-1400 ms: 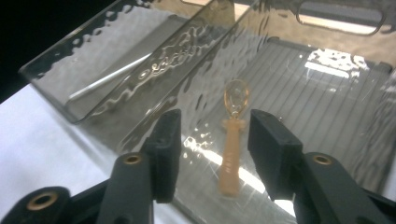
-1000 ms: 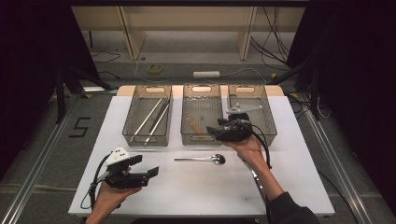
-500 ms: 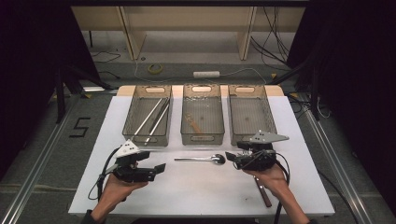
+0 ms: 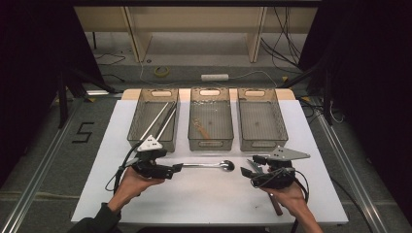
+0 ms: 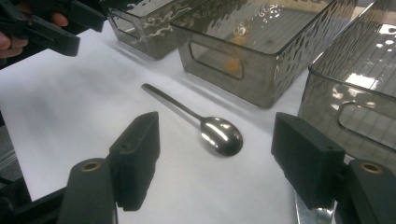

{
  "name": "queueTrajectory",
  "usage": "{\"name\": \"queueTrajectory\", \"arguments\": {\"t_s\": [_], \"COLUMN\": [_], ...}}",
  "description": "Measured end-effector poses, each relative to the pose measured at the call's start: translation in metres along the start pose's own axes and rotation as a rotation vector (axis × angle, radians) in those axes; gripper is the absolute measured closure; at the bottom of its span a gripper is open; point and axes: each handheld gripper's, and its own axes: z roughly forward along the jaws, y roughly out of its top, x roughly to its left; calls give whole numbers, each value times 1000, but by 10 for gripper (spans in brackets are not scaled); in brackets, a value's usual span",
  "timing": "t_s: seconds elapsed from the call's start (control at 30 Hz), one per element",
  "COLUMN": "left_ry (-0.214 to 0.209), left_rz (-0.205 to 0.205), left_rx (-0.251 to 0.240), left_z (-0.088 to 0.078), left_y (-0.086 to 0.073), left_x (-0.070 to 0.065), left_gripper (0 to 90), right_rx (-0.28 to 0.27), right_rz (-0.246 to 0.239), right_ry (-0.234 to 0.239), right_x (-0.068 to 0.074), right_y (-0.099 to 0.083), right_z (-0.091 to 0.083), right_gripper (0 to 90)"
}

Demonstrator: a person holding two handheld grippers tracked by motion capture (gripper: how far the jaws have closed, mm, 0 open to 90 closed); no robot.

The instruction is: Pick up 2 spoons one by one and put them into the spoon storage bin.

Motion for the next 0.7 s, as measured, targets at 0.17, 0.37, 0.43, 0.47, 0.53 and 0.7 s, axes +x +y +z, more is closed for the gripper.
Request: {"name": "queueTrajectory", "arguments": {"t_s": [0.17,0.37,0.43,0.47,0.53,0.7], "left_ry": [-5,-26,-27,-21,-16,-43], "left_rz": [33,63,78,88,105,125], "left_rx": [28,68,92,109,132,165], "left_z": [8,19,24,27,32,41], "left_y": [9,20,21,22,24,31], "left_x": [1,-1,0,0,1,-1], "left_gripper": [175,187,194,194,195,211], "right_rx": [-4,-3,1,1,-1,-2], "right_rz": [0,2,2,2,1,6], "right_ry": [7,15,16,17,19,18], "right_x": [3,4,5,5,5,5], "right_y": [-5,-8,-9,-10,-11,-12], "right_z": [-4,-6,-7,-7,-8,-10], "right_gripper": [328,328,328,328,328,328]}}
